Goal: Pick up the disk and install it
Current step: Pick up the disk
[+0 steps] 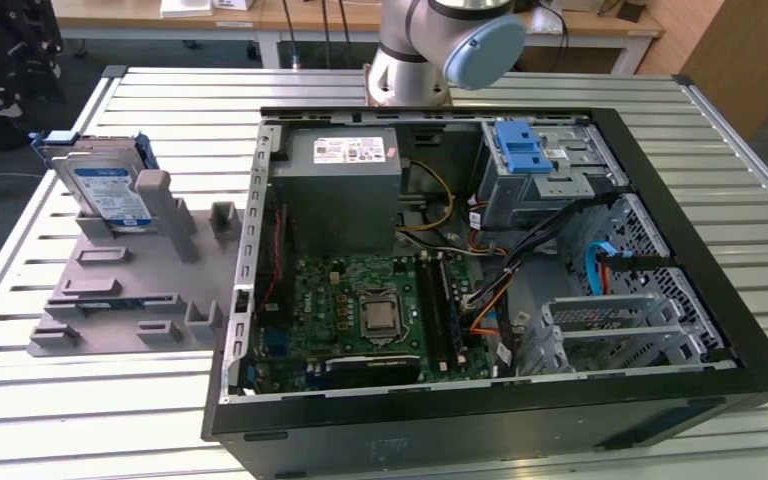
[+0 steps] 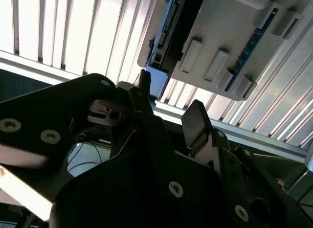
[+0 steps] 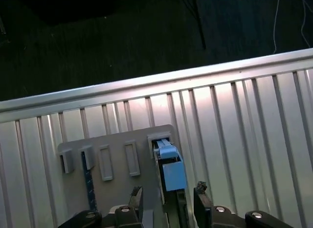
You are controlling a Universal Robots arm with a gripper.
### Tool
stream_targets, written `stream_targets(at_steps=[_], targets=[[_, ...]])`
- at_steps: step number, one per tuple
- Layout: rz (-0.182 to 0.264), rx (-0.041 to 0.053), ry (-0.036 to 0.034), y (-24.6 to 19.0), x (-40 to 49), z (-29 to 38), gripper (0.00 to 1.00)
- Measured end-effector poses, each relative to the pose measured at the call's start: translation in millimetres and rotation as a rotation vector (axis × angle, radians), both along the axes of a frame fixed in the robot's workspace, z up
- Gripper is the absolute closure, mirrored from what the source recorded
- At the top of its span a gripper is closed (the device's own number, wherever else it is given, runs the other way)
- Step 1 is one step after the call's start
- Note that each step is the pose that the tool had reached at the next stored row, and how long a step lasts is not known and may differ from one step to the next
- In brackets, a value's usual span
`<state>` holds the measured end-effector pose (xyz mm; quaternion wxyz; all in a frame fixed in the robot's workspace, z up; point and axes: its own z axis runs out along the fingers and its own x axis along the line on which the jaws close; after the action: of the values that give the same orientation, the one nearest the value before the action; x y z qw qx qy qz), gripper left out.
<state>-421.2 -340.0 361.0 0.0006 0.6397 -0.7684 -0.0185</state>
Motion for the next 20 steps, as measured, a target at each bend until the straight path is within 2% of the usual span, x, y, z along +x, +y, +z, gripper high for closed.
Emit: stream_targets(at_steps=[1, 3, 9, 15, 20], targets=[[0.014, 0.0, -0.0007, 0.0, 0.0, -1.0, 0.47], [0.028, -0.0001, -0.0034, 0.1, -0.6, -2.9, 0.47], [0.043, 0.0, -0.0196, 0.0, -4.7, -9.3, 0.47], [0.127, 0.0002, -0.0191, 0.1, -4.9, -14.2, 0.47], [0.128, -0.0006, -0.0206, 1.0, -6.6, -23.2, 0.47]])
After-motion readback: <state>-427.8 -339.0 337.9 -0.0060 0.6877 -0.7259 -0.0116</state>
